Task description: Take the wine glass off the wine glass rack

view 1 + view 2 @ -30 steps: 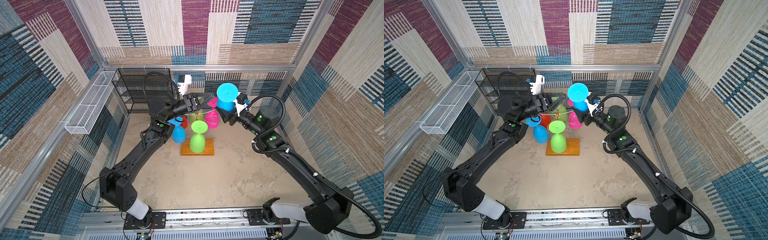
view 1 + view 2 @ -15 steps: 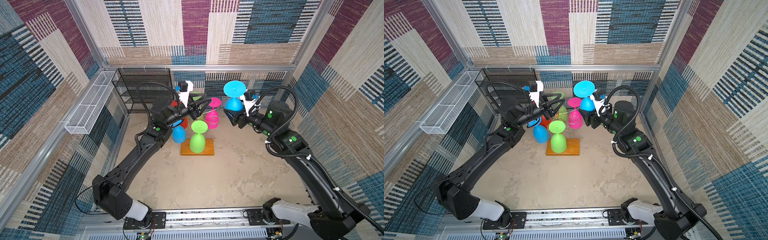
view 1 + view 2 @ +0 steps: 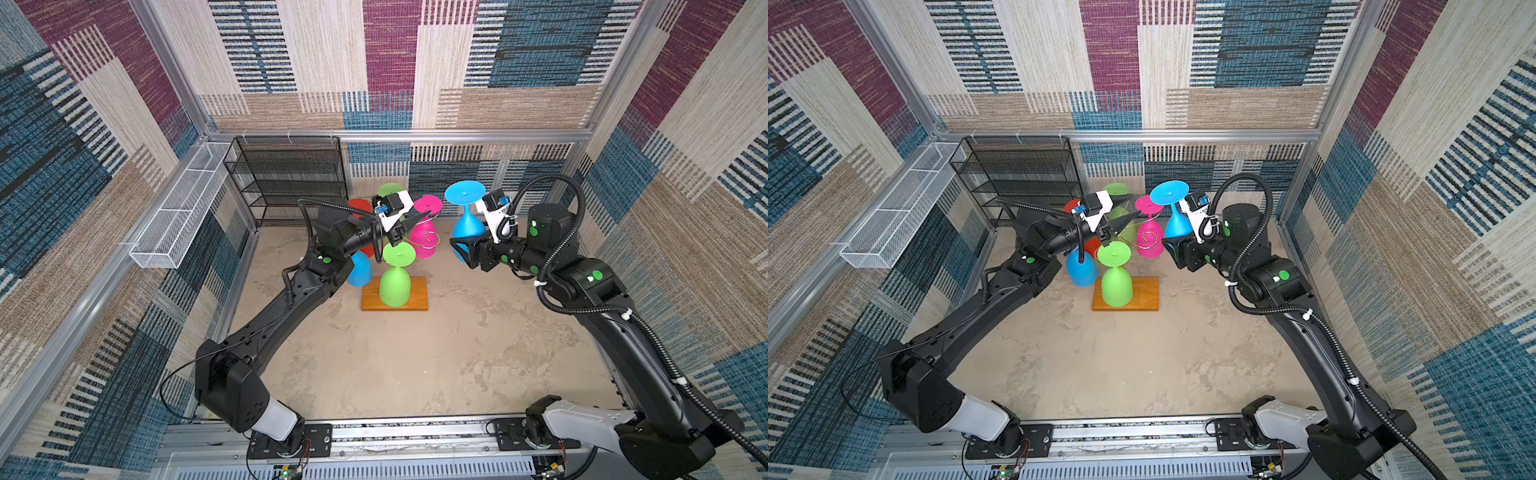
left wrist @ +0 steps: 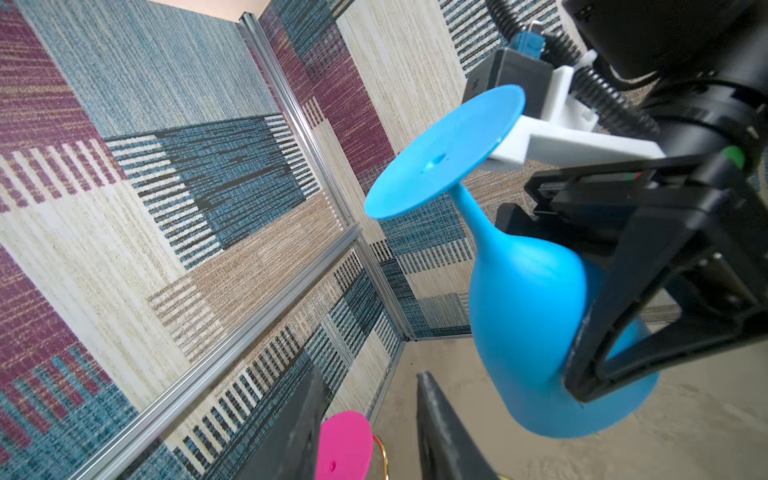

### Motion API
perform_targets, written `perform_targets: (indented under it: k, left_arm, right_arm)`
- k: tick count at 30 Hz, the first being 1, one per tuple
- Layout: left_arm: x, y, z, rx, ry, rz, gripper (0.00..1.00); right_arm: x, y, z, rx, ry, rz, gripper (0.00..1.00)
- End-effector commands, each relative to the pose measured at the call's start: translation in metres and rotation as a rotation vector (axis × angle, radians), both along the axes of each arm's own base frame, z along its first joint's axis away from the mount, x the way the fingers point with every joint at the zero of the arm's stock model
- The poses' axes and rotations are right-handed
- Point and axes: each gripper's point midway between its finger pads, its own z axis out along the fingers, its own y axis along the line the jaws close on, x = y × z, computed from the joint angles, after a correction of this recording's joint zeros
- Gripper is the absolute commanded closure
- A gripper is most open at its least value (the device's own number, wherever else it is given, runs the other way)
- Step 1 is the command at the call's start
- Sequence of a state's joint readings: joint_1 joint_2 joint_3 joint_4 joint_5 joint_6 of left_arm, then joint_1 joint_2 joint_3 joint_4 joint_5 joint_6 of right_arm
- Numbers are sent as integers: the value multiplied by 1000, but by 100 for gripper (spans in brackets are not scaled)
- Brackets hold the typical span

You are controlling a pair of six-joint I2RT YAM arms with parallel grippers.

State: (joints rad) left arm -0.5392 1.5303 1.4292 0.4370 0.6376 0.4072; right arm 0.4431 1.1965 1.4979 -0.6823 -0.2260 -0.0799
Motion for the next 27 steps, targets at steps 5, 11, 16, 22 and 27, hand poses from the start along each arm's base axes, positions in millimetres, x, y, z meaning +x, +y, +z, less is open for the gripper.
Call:
perform_targets:
  k: [5,11,16,22,27]
  left_arm:
    - [-13,-6,17,-15,-220,-38,61]
    - [-27,-12,13,5,-279,-120,61]
    - [-30,-16,12,12,-292,-156,61]
    - [-30,-17,13,9,-306,-158,63]
    - [-30,-22,12,14,-304,-179,68]
  right_arm:
    - [-6,9,-18,27,103,42,57]
    - [-6,14,-26,31,131,57,59]
    - [-6,20,-31,32,151,87,60]
    - [-7,21,-34,27,169,96,61]
    - [-8,21,-34,32,176,99,62]
